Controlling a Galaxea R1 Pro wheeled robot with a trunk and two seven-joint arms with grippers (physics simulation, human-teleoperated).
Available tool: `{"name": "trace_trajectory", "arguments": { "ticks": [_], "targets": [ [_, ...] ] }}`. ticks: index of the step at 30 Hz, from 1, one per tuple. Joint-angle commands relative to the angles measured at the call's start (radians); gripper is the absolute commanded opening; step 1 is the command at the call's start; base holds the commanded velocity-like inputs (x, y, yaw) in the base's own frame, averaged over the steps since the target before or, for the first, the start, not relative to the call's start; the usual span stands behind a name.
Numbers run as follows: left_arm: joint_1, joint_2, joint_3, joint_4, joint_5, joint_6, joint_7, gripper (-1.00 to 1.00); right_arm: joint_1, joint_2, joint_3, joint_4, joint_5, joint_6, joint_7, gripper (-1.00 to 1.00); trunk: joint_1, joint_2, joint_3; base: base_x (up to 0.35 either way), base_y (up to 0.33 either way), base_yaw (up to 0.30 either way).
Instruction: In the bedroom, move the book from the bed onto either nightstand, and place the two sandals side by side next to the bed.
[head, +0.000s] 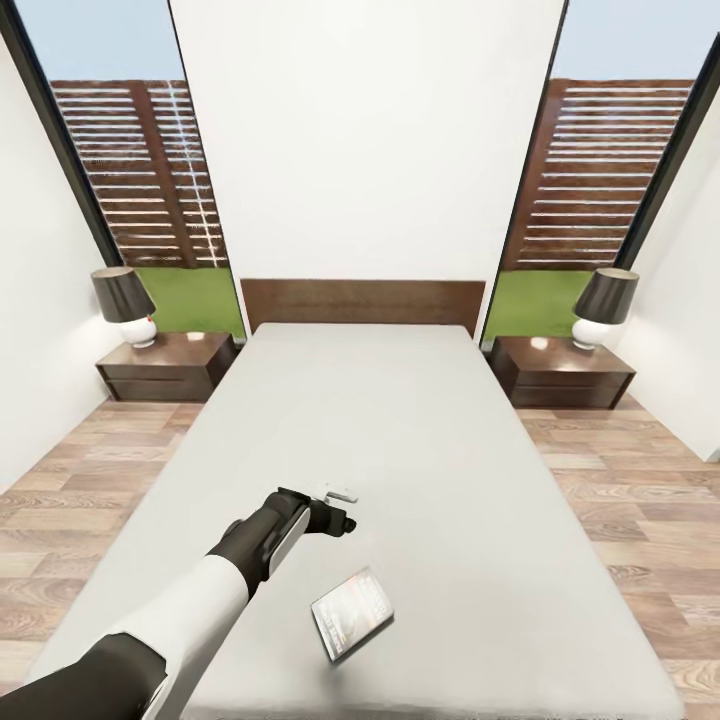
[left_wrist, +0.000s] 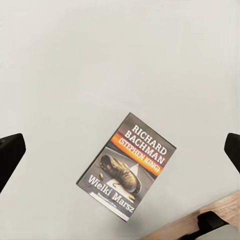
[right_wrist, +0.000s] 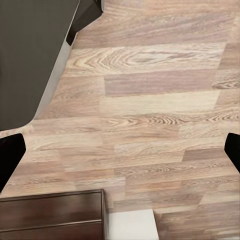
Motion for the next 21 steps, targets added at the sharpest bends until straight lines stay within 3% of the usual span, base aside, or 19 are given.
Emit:
{"name": "trace_trajectory", "arguments": {
  "ticks": [1, 21],
  "targets": [
    [-0.001, 0.001, -0.004, -0.001, 0.010, 0.005, 0.003, 1.00, -0.001, -0.001, -0.009, 0.002, 0.009, -0.006, 0.002, 1.00, 0.000, -0.001, -0.003, 0.000, 0.000, 0.000],
    [-0.001, 0.001, -0.004, -0.001, 0.010, 0.005, 0.003, 1.00, -0.001, -0.001, -0.009, 0.002, 0.009, -0.004, 0.002, 1.00, 0.000, -0.001, -0.034, 0.000, 0.000, 0.000]
  ]
}}
